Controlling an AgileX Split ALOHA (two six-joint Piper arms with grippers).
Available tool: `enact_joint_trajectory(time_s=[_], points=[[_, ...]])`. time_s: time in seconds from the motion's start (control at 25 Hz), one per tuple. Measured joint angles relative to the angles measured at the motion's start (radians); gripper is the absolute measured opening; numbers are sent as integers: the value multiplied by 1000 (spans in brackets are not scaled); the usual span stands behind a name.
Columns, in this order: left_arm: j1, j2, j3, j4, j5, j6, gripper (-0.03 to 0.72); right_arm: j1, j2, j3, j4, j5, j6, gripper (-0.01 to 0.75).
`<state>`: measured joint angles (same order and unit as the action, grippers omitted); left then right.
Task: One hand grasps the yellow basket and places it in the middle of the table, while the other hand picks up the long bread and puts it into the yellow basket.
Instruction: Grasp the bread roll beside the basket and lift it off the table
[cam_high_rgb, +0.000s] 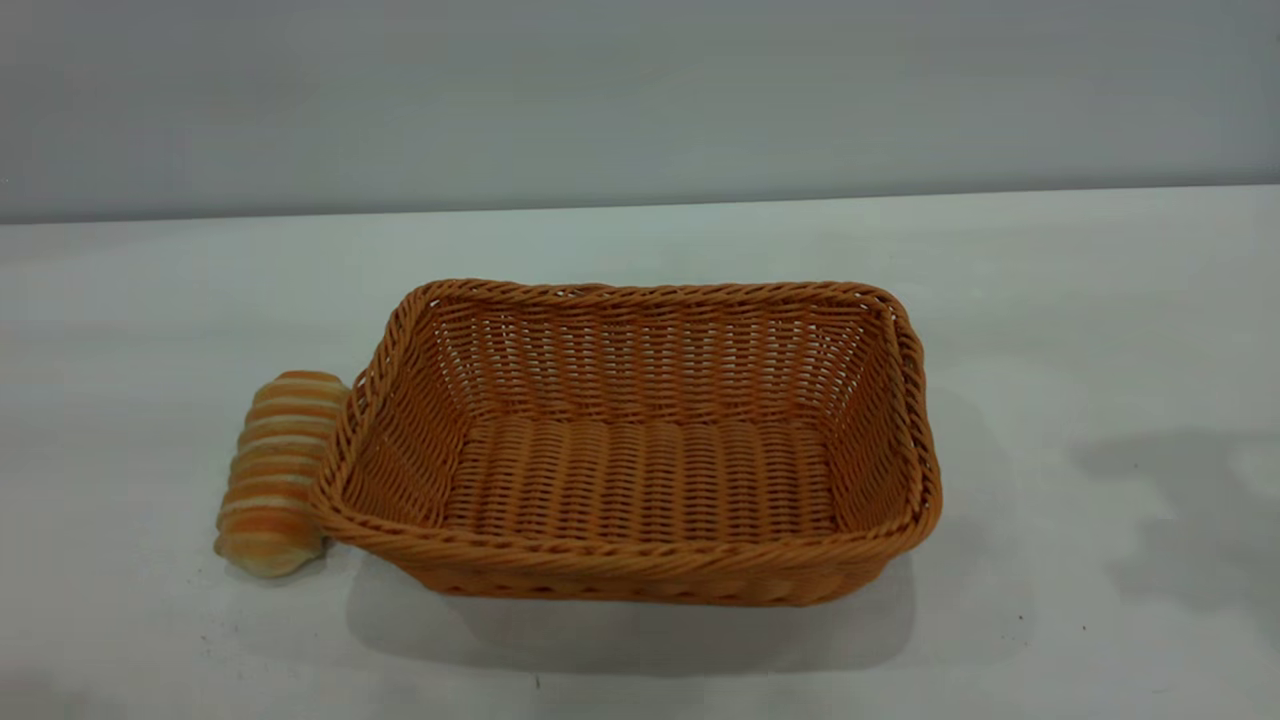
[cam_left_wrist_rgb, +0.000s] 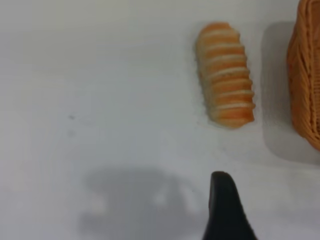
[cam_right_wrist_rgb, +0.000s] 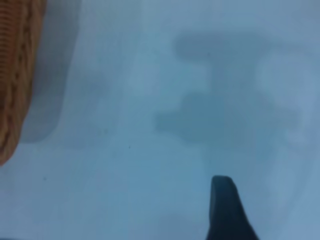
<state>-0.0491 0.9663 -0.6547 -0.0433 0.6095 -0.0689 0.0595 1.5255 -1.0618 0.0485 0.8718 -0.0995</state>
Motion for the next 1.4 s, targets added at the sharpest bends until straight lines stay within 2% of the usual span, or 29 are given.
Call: enact_joint_trajectory(time_s=[0.2, 0.44, 0.6, 0.92, 1.24, 1.4], points=[[0, 298, -1, -69, -162, 3, 500, 0, -107, 47, 0, 3, 4, 494], [-3, 577, -2, -91, -416, 18, 500, 0, -121, 47, 10, 3, 4, 494], [-33, 725, -2, -105, -529, 21, 500, 0, -121, 47, 20, 1, 4, 494], [-100, 949, -12, -84, -734, 23, 467, 0, -121, 48, 25, -3, 5, 494], [-104, 1117, -16, -41, -916, 23, 411, 0, -121, 48, 30, -4, 5, 494], [-104, 1144, -20, -38, -945, 22, 375, 0, -121, 48, 34, -5, 5, 493]])
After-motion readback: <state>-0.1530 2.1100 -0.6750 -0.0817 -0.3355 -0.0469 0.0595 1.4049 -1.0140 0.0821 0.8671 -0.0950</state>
